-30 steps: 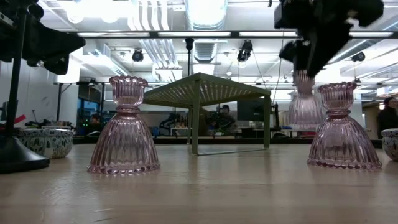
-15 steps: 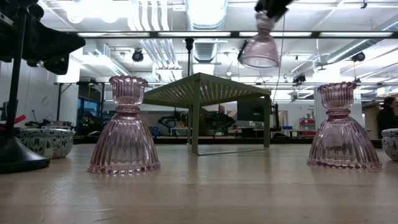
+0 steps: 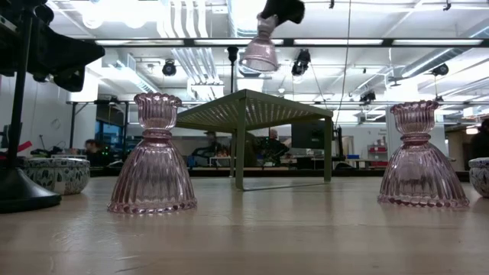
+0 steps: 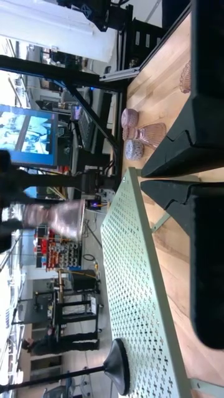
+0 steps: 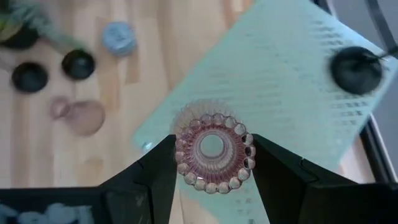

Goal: Pick & Place candle stick holders
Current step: Put the top pink glass candle holder on the shelf aligned with the black candle holder

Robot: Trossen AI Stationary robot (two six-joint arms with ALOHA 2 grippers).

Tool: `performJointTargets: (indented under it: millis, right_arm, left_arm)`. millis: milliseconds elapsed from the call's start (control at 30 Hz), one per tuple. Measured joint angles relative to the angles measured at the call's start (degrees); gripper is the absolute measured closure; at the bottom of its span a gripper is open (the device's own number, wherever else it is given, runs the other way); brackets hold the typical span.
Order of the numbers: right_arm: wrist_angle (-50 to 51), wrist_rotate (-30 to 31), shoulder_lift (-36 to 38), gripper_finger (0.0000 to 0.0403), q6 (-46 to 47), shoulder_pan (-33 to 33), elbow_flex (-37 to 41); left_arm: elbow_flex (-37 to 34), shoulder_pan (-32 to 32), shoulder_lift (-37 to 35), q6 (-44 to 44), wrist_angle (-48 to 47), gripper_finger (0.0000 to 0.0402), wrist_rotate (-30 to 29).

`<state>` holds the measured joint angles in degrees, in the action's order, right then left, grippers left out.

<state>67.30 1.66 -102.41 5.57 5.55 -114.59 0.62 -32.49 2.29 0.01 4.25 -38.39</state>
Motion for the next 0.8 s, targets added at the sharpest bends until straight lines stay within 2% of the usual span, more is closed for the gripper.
performJointTargets:
  millis: [400, 800]
  right_arm:
    - [4.15, 0.08, -18.04, 0.0227, 0.95, 7.61, -19.97]
    - [-3.08, 0.72, -21.55, 0.0227, -0.58, 11.18, -19.82]
  left_arm:
    - [0.00, -0.02, 0.00, 0.00, 0.00, 0.0381, 0.00]
    - [0.00, -0.02, 0.08, -0.02, 0.00, 0.0381, -0.02]
